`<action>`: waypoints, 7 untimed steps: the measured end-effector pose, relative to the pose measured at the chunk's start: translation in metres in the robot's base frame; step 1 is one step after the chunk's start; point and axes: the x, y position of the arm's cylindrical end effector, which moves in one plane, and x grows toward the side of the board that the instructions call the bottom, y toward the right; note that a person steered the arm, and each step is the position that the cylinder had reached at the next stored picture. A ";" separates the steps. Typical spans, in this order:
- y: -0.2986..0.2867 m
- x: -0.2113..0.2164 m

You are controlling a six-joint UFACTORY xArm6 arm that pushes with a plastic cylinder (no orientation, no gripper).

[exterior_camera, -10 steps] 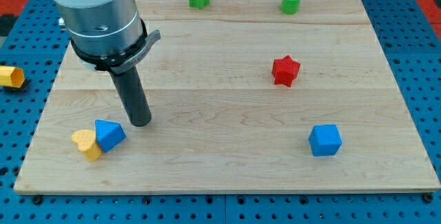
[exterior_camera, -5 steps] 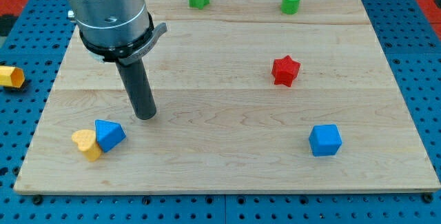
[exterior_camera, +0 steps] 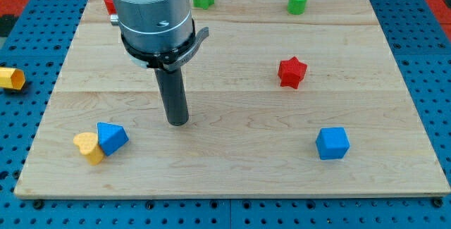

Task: Move your arm towards yellow heart

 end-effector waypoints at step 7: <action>-0.020 0.072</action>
